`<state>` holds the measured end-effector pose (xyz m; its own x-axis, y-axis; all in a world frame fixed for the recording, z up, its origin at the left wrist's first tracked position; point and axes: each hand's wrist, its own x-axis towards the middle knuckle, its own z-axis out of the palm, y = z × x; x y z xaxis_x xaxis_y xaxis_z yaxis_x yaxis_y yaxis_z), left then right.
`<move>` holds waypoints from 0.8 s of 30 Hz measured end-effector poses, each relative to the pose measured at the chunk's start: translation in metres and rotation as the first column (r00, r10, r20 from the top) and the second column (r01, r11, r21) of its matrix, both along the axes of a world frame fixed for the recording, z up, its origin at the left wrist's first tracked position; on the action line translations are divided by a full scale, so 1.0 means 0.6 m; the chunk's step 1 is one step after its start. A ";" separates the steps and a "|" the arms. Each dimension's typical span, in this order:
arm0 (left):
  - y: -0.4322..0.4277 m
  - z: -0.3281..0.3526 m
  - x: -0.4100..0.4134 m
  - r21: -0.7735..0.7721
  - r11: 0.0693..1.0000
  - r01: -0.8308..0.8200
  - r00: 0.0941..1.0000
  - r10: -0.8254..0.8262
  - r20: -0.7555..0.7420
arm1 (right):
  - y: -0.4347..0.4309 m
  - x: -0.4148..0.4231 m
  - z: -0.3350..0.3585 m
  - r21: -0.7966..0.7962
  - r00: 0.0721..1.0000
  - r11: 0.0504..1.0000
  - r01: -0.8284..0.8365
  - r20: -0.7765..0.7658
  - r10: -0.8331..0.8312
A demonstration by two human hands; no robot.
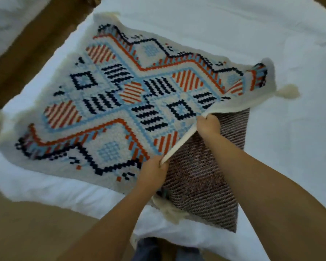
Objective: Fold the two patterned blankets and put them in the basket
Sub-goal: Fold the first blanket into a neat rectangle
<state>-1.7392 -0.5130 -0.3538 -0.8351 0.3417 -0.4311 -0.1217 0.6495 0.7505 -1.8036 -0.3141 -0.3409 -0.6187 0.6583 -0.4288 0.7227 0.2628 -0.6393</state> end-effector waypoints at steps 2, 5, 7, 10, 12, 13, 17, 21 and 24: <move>-0.055 -0.007 -0.035 -0.016 0.997 -0.078 0.997 0.078 0.020 | -0.045 -0.046 0.000 0.020 0.998 0.998 -0.060 -0.036 0.060; -0.129 -0.009 -0.082 -0.031 0.979 -0.204 0.979 0.203 -0.015 | -0.111 -0.125 0.001 0.060 0.982 0.983 -0.174 -0.069 0.178; -0.175 -0.008 -0.115 -0.084 0.954 -0.286 0.957 0.280 -0.076 | -0.153 -0.179 0.005 0.100 0.963 0.961 -0.256 -0.063 0.263; -0.249 -0.006 -0.165 -0.194 0.908 -0.371 0.927 0.350 -0.133 | -0.215 -0.257 0.007 0.164 0.929 0.921 -0.354 -0.047 0.366; -0.298 -0.004 -0.197 -0.302 0.886 -0.351 0.935 0.313 -0.165 | -0.258 -0.301 0.005 0.208 0.892 0.876 -0.436 -0.027 0.450; -0.321 -0.002 -0.213 -0.358 0.873 -0.331 0.943 0.290 -0.165 | -0.282 -0.321 0.003 0.231 0.864 0.841 -0.489 -0.009 0.504; -0.413 -0.008 -0.261 -0.422 0.860 -0.285 0.955 0.292 -0.050 | -0.381 -0.392 -0.005 0.279 0.757 0.721 -0.634 0.036 0.652; -0.508 -0.038 -0.270 -0.379 0.857 -0.350 0.907 0.412 0.093 | -0.481 -0.456 -0.014 0.356 0.669 0.597 -0.719 0.122 0.733; -0.571 -0.057 -0.285 -0.343 0.806 -0.483 0.846 0.530 0.055 | -0.556 -0.502 -0.020 0.390 0.637 0.545 -0.742 0.160 0.754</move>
<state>-1.9104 -0.8556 -0.3882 -0.7744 -0.2806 -0.5671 -0.5857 0.6569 0.4748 -2.1050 -0.6480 -0.3530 -0.9717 0.0497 -0.2311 0.1333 0.9226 -0.3621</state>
